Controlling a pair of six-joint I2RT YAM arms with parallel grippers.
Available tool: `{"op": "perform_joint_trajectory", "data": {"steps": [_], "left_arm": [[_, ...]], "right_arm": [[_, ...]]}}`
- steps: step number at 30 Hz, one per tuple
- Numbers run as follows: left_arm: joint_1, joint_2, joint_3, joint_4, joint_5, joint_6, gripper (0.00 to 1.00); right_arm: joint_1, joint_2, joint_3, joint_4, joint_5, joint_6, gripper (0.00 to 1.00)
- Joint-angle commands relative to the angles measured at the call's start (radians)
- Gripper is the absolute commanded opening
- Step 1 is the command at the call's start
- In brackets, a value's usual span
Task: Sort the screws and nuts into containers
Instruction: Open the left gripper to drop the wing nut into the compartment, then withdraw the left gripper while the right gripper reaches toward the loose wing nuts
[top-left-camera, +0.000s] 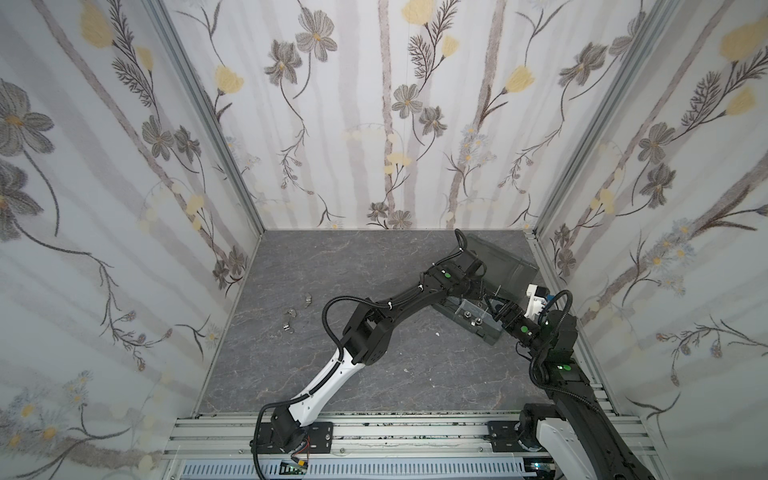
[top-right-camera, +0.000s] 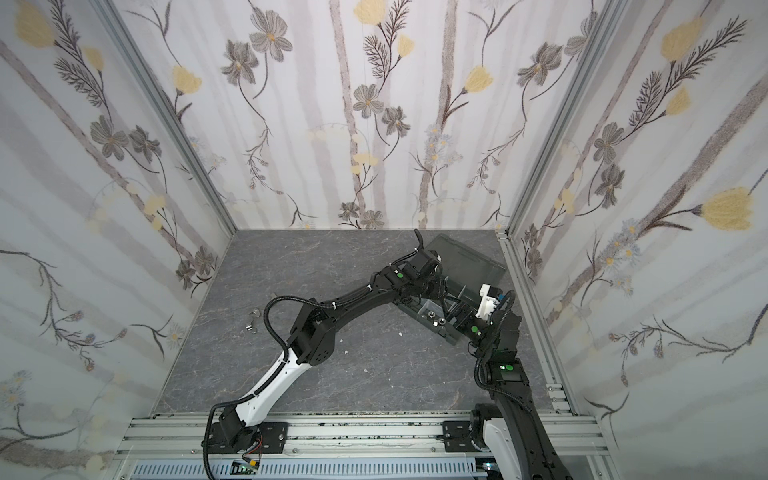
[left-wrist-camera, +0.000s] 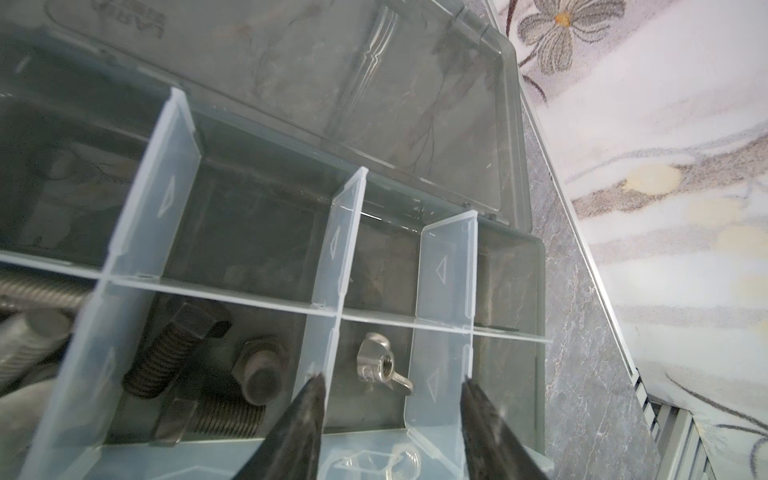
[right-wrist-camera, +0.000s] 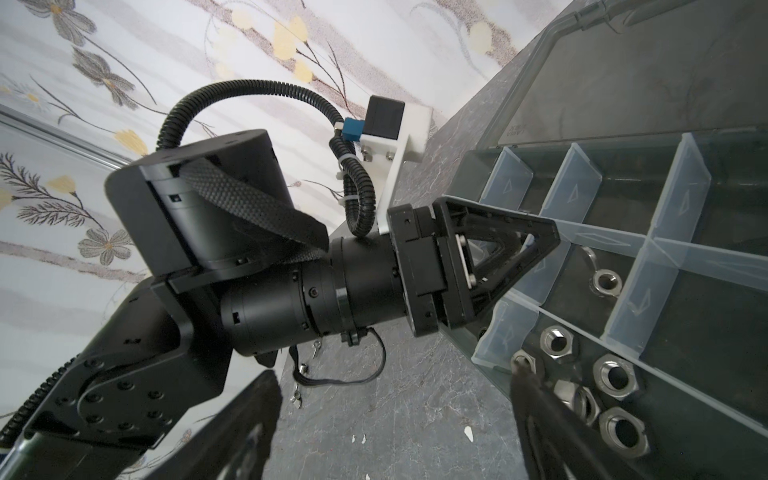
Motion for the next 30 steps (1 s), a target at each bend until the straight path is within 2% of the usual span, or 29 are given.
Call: {"op": "perform_joint_trajectory", "data": {"steps": [1, 5, 8, 11, 16, 20, 26, 30], "left_arm": [[0.02, -0.08, -0.007, 0.005, -0.044, 0.02, 0.61], [0.071, -0.252, -0.15, 0.053, -0.093, 0.036, 0.69], [0.125, -0.443, -0.342, 0.133, -0.137, 0.045, 0.77], [0.184, -0.641, -0.526, 0.192, -0.18, 0.057, 0.81], [0.272, -0.944, -0.767, 0.205, -0.242, 0.089, 0.85], [0.319, -1.168, -0.94, 0.197, -0.293, 0.109, 0.89], [0.345, -1.49, -1.164, 0.142, -0.404, 0.118, 0.92], [0.346, -1.659, -1.224, 0.063, -0.513, 0.146, 0.92]], "right_arm": [[0.016, -0.014, 0.023, 0.009, -0.013, -0.028, 0.85], [0.118, -0.03, 0.061, -0.038, 0.08, -0.074, 0.84], [0.245, -0.009, 0.065, -0.035, 0.189, -0.089, 0.83], [0.383, 0.075, 0.063, 0.016, 0.281, -0.095, 0.82], [0.567, 0.322, 0.158, 0.096, 0.387, -0.149, 0.81], [0.675, 0.546, 0.303, 0.123, 0.411, -0.193, 0.81], [0.803, 0.884, 0.59, 0.108, 0.486, -0.242, 0.8], [0.873, 1.095, 0.805, 0.064, 0.513, -0.256, 0.77]]}}
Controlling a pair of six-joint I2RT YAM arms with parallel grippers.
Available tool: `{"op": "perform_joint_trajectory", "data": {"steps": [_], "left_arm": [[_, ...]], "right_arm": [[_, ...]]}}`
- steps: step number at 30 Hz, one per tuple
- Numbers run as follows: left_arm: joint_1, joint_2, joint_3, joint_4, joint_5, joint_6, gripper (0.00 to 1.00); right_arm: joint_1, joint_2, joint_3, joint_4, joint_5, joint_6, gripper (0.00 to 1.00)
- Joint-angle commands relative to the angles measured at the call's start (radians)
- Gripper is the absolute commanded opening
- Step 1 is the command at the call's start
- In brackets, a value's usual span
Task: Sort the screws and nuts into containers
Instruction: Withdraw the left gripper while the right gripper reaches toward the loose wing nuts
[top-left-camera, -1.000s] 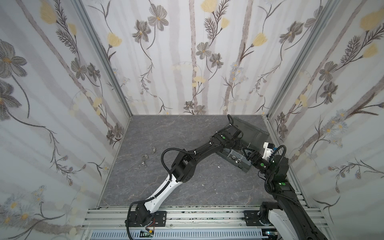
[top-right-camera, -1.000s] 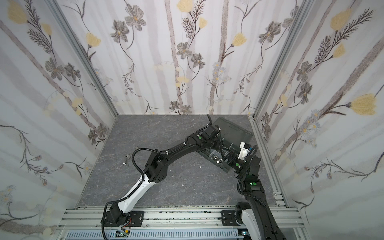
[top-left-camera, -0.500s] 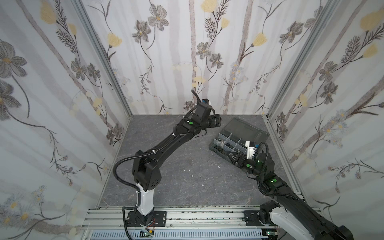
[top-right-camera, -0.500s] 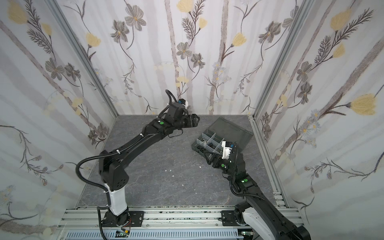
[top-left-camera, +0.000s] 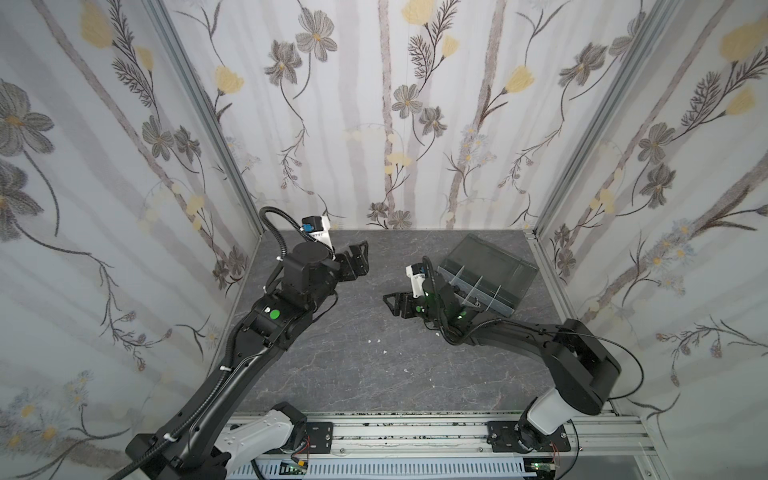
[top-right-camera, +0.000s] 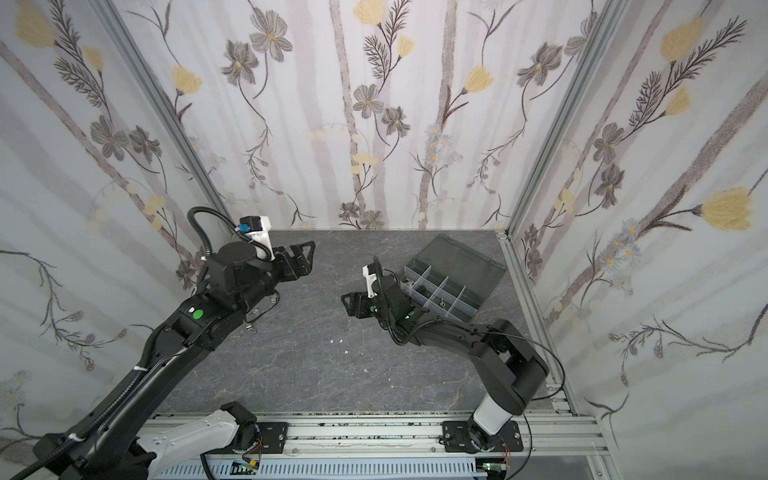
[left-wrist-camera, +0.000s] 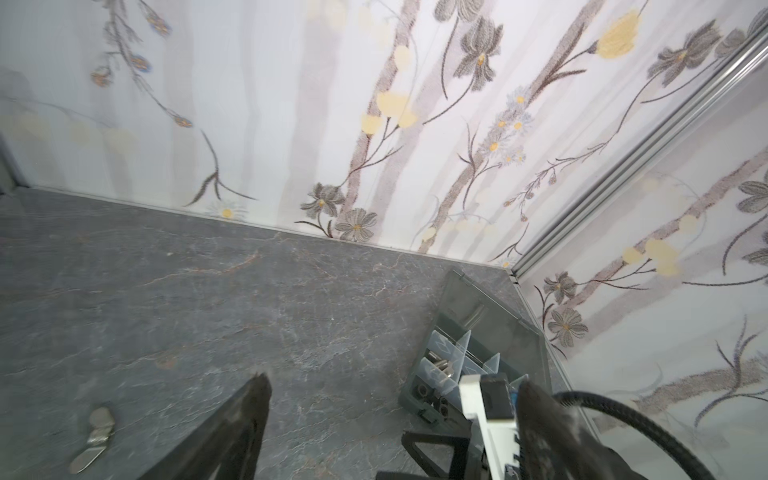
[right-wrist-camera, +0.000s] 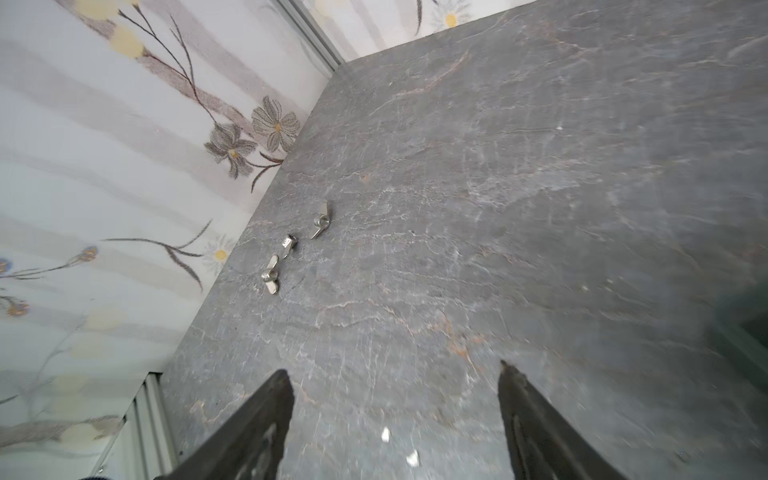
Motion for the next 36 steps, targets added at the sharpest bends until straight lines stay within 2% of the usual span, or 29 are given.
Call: {"op": "perform_joint_trajectory", "data": {"steps": [1, 10, 16, 22, 26, 33, 36], "left_arm": [[0.0, -0.104, -0.031, -0.071, -0.123, 0.028, 0.92], [0.001, -0.359, -0.143, -0.145, -0.138, 0.003, 0.93], [0.0, -0.436, -0.226, -0.223, -0.171, -0.049, 0.91], [0.001, -0.476, -0.243, -0.288, -0.149, -0.072, 0.87], [0.002, -0.515, -0.247, -0.297, -0.136, -0.078, 0.85], [0.001, -0.546, -0.264, -0.295, -0.09, -0.1, 0.84], [0.001, -0.559, -0.276, -0.301, -0.082, -0.107, 0.84]], "right_arm": [[0.047, 0.126, 0.152, -0.036, 0.055, -0.031, 0.76], [0.145, 0.496, 0.605, -0.138, 0.125, -0.034, 0.75], [0.201, 0.733, 0.92, -0.2, 0.168, -0.067, 0.74], [0.241, 0.929, 1.226, -0.312, 0.238, -0.056, 0.68], [0.266, 0.988, 1.303, -0.337, 0.331, -0.072, 0.69], [0.282, 1.076, 1.379, -0.322, 0.394, -0.088, 0.68], [0.299, 1.112, 1.411, -0.307, 0.459, -0.115, 0.68]]}}
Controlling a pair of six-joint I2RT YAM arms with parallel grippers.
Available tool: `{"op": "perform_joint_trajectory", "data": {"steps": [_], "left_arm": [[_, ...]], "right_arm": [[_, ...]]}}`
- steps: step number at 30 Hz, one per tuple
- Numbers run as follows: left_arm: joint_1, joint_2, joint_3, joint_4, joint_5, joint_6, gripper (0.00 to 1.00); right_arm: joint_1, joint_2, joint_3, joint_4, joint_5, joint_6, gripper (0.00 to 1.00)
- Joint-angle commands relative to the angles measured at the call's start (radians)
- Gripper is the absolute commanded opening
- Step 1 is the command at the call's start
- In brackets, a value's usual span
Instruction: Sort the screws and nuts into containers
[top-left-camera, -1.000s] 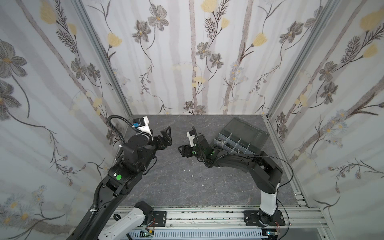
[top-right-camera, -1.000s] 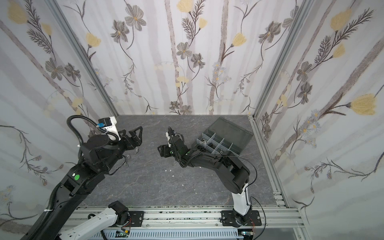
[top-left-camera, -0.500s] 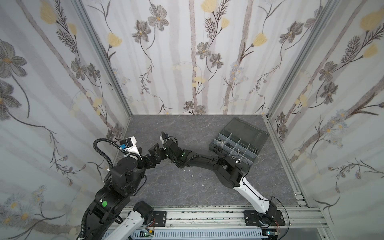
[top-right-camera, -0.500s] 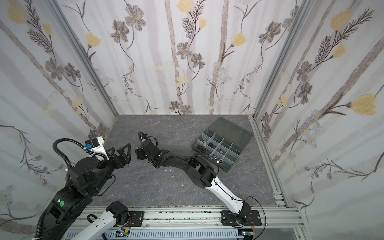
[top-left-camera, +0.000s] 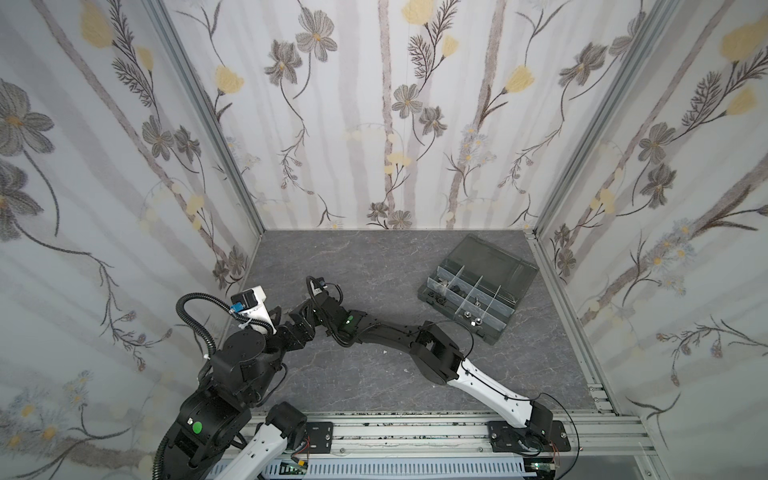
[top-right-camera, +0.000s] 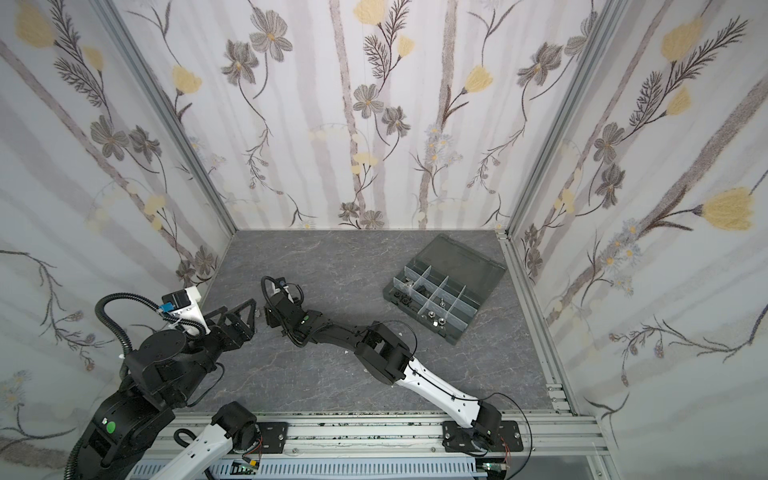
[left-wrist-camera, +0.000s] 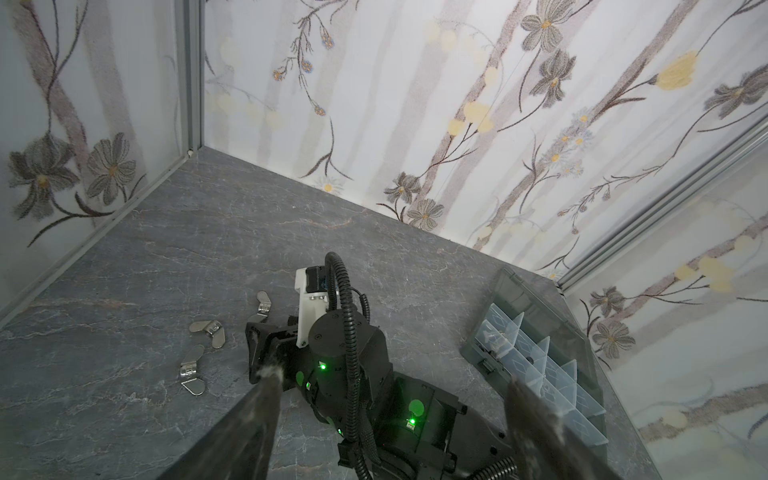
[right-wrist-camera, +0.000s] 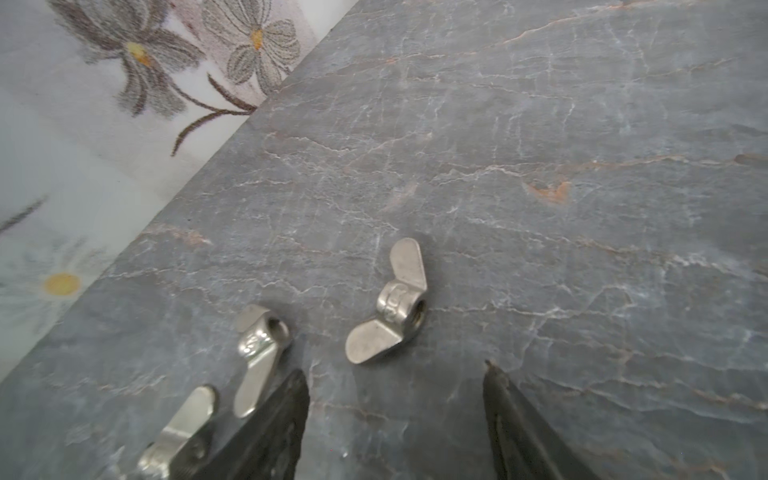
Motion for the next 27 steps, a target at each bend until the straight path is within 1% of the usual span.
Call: {"op": "perform_joint_trajectory", "data": {"steps": [1, 5, 7, 8, 10, 12, 13, 14, 16, 21, 25, 27], "left_arm": [[0.0, -0.012, -0.011, -0.008, 0.013, -0.027, 0.84], [0.0, -0.028, -0.019, -0.02, 0.031, -0.05, 0.82], [0.0, -0.033, -0.019, -0.029, 0.039, -0.057, 0.82], [0.0, -0.035, -0.019, -0.034, 0.042, -0.062, 0.82], [0.0, -0.037, -0.02, -0.041, 0.046, -0.067, 0.82], [0.0, -0.04, -0.021, -0.047, 0.049, -0.073, 0.82], [0.001, -0.04, -0.019, -0.049, 0.051, -0.076, 0.82], [0.001, -0.039, -0.016, -0.052, 0.053, -0.079, 0.81], [0.0, -0.039, -0.012, -0.06, 0.053, -0.079, 0.81], [0.0, -0.037, -0.013, -0.057, 0.047, -0.083, 0.81], [0.0, -0.022, -0.023, -0.057, 0.048, -0.092, 0.81], [0.0, 0.003, -0.028, -0.075, 0.028, -0.106, 0.78]], "right_arm": [[0.016, 0.031, 0.022, 0.026, 0.096, -0.033, 0.67], [0.018, 0.08, 0.049, 0.06, 0.166, -0.056, 0.66], [0.018, 0.095, 0.052, 0.08, 0.179, -0.066, 0.64], [0.016, 0.104, 0.054, 0.089, 0.186, -0.069, 0.61], [0.016, 0.11, 0.054, 0.11, 0.195, -0.083, 0.45], [0.015, 0.112, 0.055, 0.129, 0.212, -0.094, 0.35], [0.013, 0.111, 0.055, 0.131, 0.222, -0.092, 0.3], [0.011, 0.11, 0.055, 0.127, 0.228, -0.085, 0.28], [0.005, 0.106, 0.055, 0.113, 0.229, -0.064, 0.28], [-0.002, 0.099, 0.054, 0.089, 0.214, -0.056, 0.31], [-0.004, 0.083, 0.054, 0.049, 0.196, -0.047, 0.3], [-0.005, 0.068, 0.048, 0.018, 0.186, -0.044, 0.3]]}}
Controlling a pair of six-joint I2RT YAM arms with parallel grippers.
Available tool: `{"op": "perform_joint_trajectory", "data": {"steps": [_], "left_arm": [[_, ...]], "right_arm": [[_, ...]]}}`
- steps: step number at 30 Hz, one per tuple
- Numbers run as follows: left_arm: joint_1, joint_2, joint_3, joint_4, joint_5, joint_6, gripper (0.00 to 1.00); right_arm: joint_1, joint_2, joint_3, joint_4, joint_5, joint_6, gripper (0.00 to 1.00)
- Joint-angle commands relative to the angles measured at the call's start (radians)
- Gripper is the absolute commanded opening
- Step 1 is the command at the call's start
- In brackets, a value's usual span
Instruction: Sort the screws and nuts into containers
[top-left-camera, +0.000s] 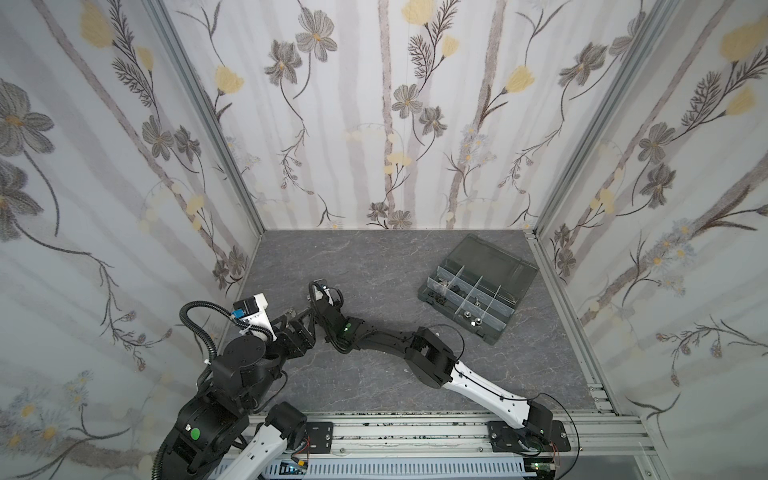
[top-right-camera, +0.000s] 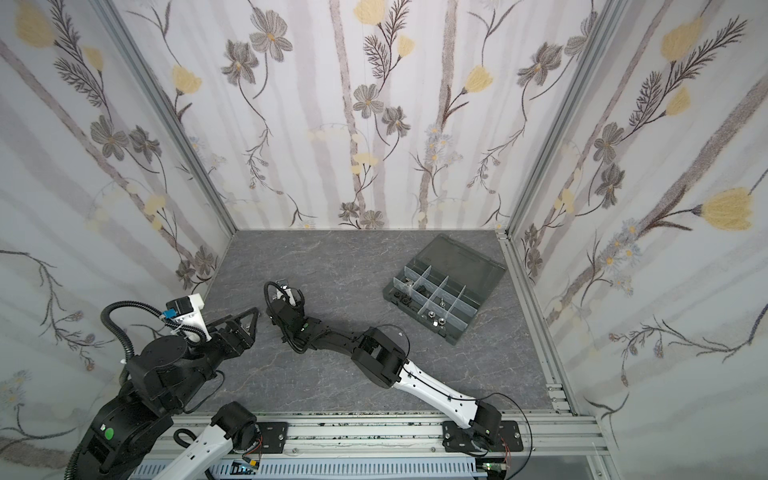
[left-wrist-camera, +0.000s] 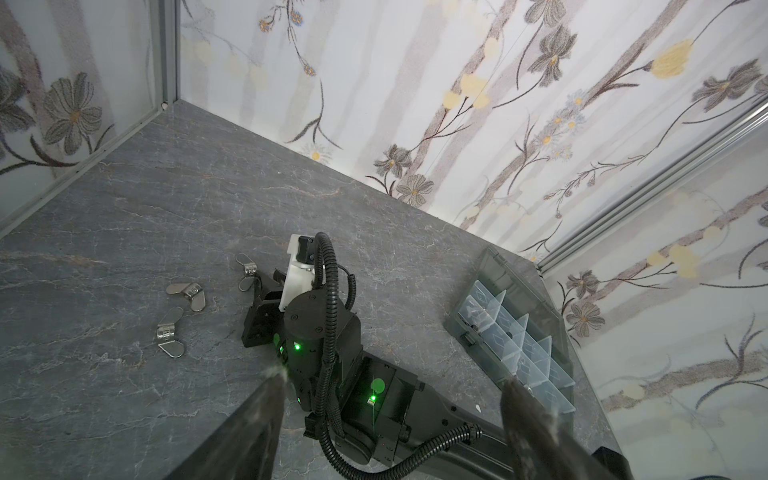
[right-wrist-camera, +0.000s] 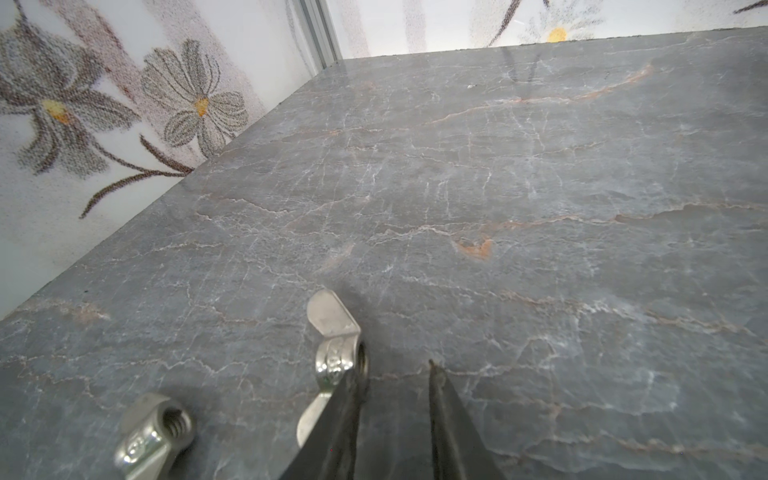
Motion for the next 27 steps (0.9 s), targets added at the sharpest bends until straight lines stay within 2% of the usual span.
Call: {"op": "perform_joint_trajectory", "data": {"steps": [1, 3, 7, 10, 13, 19, 27], "left_arm": [[0.001, 0.042, -0.01, -0.025, -0.033, -0.027, 0.76], [0.0, 0.09, -0.032, -0.031, -0.059, -0.027, 0.74], [0.015, 0.179, -0.057, 0.001, -0.062, -0.04, 0.73], [0.056, 0.253, -0.045, 0.041, -0.069, -0.019, 0.72], [0.156, 0.347, -0.034, 0.097, 0.011, -0.008, 0.72], [0.428, 0.542, -0.052, 0.229, 0.245, 0.031, 0.69], [0.571, 0.864, -0.032, 0.323, 0.286, 0.116, 0.57]], "right_arm": [[-0.003, -0.034, -0.017, -0.121, -0.013, 0.026, 0.3], [-0.005, -0.097, -0.107, -0.102, -0.013, 0.028, 0.34], [-0.016, -0.341, -0.519, 0.156, -0.023, 0.038, 0.45], [-0.042, -0.476, -0.726, 0.27, -0.049, 0.061, 0.48], [-0.068, -0.601, -0.921, 0.37, -0.075, 0.079, 0.48], [-0.125, -0.859, -1.304, 0.583, -0.128, 0.099, 0.49], [-0.176, -1.208, -1.653, 0.675, -0.202, 0.065, 0.53]]}}
